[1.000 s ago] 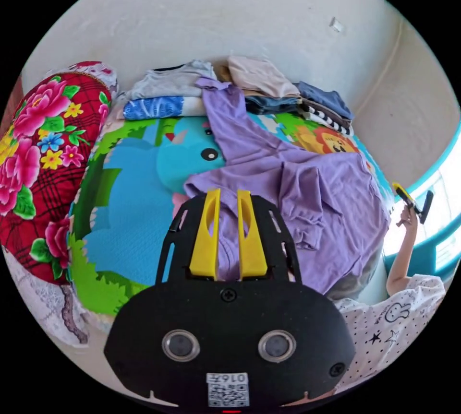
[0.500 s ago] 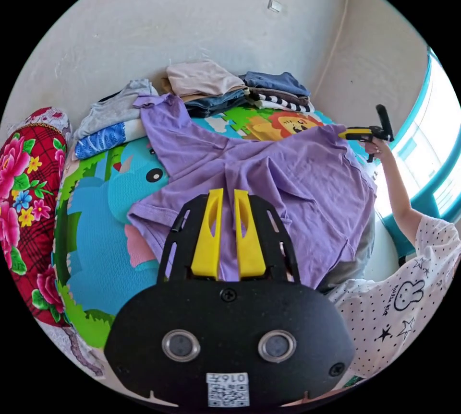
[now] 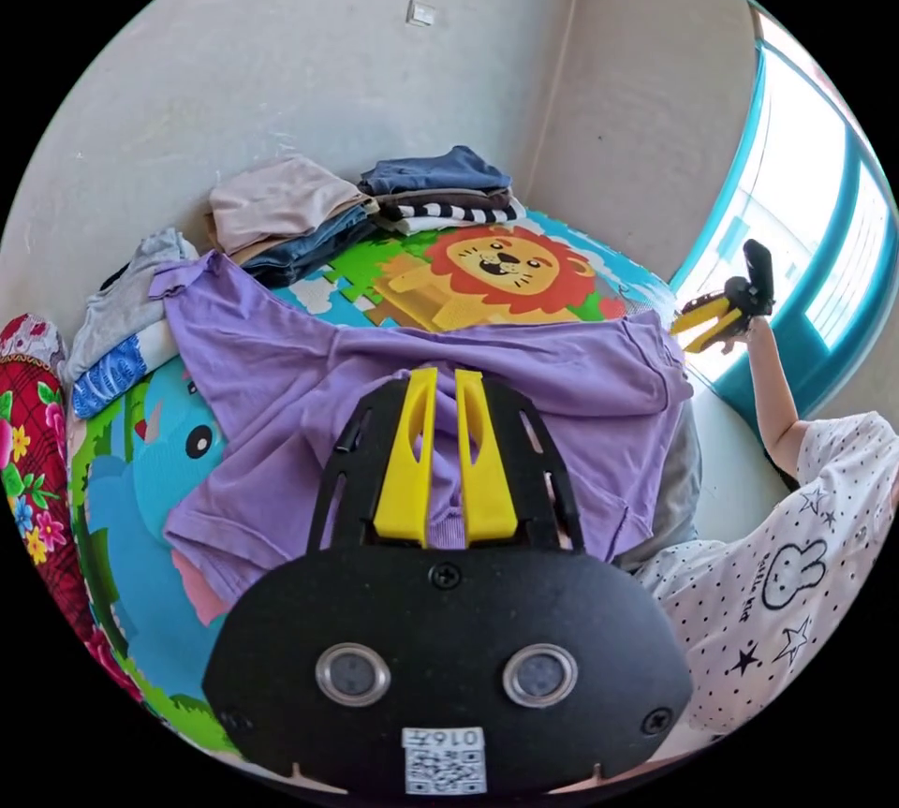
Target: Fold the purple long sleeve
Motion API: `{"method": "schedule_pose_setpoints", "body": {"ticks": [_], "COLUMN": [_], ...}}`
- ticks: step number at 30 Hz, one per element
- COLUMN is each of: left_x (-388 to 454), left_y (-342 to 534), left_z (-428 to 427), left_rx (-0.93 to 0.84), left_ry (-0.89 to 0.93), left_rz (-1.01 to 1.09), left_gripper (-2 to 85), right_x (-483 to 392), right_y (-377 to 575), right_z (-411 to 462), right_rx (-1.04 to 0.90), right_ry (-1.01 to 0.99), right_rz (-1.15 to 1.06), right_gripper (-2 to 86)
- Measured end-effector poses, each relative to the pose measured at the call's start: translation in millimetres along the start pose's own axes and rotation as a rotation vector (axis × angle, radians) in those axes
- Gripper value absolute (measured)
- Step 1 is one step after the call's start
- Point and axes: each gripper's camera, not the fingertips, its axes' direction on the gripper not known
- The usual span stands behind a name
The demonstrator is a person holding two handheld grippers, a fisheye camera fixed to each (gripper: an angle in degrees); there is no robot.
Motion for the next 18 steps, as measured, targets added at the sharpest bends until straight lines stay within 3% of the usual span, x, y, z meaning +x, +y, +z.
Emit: {"method": "schedule_pose_setpoints", "body": {"ticks": [2, 7, 14, 18], "left_x": [5, -13, -91, -136], "left_y": [9, 41, 114, 128], "left_z": [5, -1, -38, -55], "left_rx": [-0.001, -0.012, -0.101, -0.073], "left_ry": [0.000, -0.117, -0.400, -0.426], "left_rz": [-0.003, -0.094, -0.337, -0.416], "left_gripper": [2.8, 3.0, 3.4, 4.3], "right_x": [25, 55, 38, 26], "right_y": [-11, -33, -57, -78], "right_z": [10, 72, 100, 102], "right_rx": [0.041, -0.073, -0.139, -0.140], "right_ry": [0.026, -0.045, 0.039, 0.191], "right_rz": [0.094, 0.141, -0.016, -0.108], "right_gripper": [10.2, 10.1, 1.7, 0.9]}}
